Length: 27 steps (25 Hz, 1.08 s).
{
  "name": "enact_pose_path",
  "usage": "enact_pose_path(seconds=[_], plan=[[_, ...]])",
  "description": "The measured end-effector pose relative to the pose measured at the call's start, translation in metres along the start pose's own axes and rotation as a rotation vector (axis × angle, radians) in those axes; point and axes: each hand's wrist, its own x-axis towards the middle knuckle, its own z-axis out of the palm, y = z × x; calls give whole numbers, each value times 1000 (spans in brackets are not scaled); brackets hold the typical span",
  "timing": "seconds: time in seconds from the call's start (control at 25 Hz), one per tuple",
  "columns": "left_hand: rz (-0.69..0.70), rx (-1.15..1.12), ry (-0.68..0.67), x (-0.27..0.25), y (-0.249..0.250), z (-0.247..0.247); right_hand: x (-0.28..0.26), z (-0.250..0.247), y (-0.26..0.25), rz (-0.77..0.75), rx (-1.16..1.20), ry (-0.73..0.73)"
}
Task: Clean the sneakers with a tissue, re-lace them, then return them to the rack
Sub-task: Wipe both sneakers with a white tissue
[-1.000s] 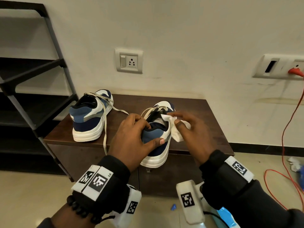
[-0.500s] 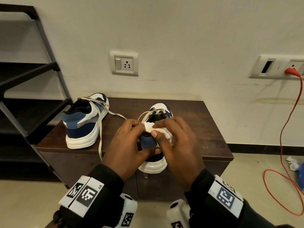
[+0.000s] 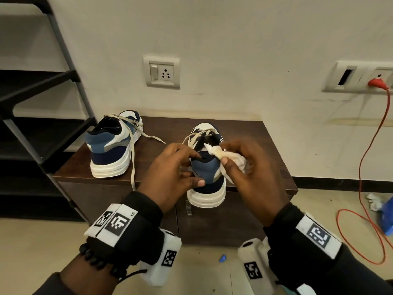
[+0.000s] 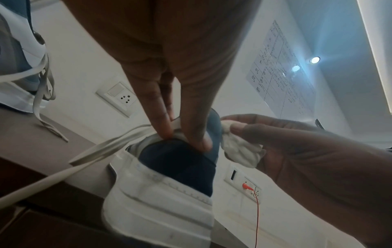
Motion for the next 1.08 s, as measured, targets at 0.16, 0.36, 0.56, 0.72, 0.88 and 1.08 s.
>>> enact_pose_path(seconds=[0.16,0.36,0.56,0.72,0.88,1.08], plan=[[47,70,-20,0,2,-3,-14,19,2,-193,-189,67],[96,99,-11,3,-3,-11,-25,29,9,-449,-361,67],[96,92,-5,3,-2,-9,-51,35,24,-679,-669,-89],[76,101,-11,3,-1,-7,-51,27,18,-598,-584,-142],[76,120,-14,3,-1,-7,-24,15,10,-481,-443,16],[81,132,-40,3,0,-9,-14,18,2,-442,-376,57]])
